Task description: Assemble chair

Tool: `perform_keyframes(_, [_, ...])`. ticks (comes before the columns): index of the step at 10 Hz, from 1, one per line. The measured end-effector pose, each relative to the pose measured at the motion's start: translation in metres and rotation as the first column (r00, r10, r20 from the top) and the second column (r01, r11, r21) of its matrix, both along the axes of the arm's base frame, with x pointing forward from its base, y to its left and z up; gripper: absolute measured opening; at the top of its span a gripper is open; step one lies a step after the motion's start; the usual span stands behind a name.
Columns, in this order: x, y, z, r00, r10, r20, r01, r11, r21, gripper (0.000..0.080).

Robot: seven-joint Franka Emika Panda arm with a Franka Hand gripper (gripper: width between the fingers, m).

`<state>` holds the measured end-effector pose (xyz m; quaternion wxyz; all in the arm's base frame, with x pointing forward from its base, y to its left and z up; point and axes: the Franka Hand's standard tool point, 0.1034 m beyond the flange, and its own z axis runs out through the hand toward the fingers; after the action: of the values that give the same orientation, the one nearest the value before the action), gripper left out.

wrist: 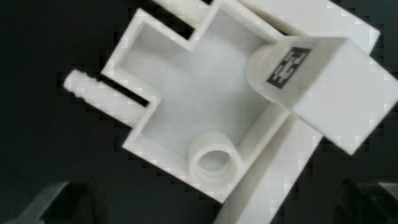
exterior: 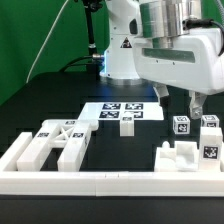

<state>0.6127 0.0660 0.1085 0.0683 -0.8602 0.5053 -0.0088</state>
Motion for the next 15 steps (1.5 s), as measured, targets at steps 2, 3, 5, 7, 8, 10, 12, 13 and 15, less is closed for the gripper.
perform_keyframes(2, [0.0, 0.0, 0.0, 0.989, 0.149, 0.014, -0.149, 0.989, -0.014, 0.0649])
perform_keyframes(3, [-0.001, -0.001, -0.002, 0.975, 0.22, 0.022, -0.219, 0.975, -0.024, 0.0649])
perform_keyframes(5, [-0.035, -0.017, -0.018, 0.91, 0.415, 0.004, -0.414, 0.909, -0.047, 0.0649])
perform_keyframes(7, [-0.072, -0.05, -0.037, 0.774, 0.633, -0.024, -0.633, 0.771, -0.064, 0.0649])
perform_keyframes(8, [-0.079, -0.054, -0.043, 0.739, 0.673, -0.02, -0.671, 0.733, -0.112, 0.0649])
perform_keyframes(10, [-0.08, -0.053, -0.043, 0.642, 0.766, -0.024, -0.763, 0.636, -0.117, 0.0649])
perform_keyframes(12, [-0.081, -0.056, -0.046, 0.536, 0.844, -0.032, -0.84, 0.529, -0.121, 0.0649])
perform_keyframes(13, [-0.093, -0.071, -0.056, 0.499, 0.864, -0.061, -0.866, 0.495, -0.078, 0.0649])
perform_keyframes(15, [-0.108, -0.089, -0.059, 0.47, 0.873, -0.129, -0.878, 0.477, 0.033, 0.0649])
